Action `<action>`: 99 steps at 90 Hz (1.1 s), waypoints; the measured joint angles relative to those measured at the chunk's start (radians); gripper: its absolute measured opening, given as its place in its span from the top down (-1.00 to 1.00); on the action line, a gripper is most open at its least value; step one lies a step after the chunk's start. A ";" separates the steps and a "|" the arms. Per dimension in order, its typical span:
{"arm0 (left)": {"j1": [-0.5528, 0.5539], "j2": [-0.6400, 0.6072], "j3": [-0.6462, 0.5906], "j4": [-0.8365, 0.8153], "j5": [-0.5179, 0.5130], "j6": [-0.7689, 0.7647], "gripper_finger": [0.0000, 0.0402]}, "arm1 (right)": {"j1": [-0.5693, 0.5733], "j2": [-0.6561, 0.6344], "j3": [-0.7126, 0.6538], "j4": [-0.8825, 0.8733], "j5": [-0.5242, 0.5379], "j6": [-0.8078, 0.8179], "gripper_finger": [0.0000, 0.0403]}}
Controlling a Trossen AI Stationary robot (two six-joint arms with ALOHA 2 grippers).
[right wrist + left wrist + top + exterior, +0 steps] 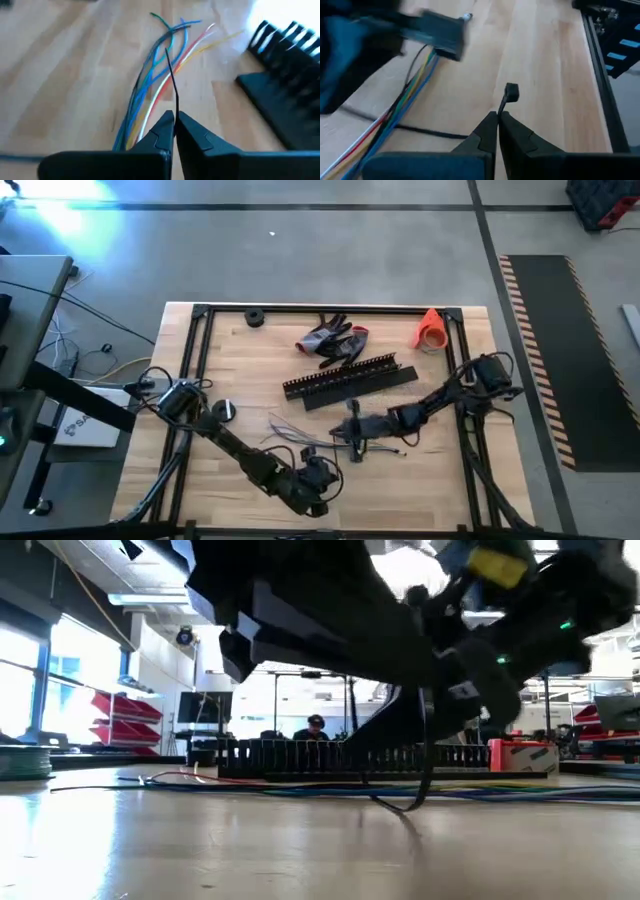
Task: Ziptie cables
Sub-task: Wrap the cables using a black zip tie
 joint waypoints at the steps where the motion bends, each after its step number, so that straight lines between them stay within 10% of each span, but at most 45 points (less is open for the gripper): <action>1: 0.001 -0.004 -0.006 0.002 0.001 -0.004 1.00 | 0.005 0.000 0.000 0.000 0.013 -0.010 1.00; 44: 0.118 -0.057 -0.313 0.644 0.276 0.010 1.00 | 0.110 -0.003 0.001 0.046 0.231 -0.319 1.00; 99: 0.153 -0.057 -0.329 0.732 0.429 0.002 1.00 | 0.163 0.009 0.016 0.121 0.339 -0.560 1.00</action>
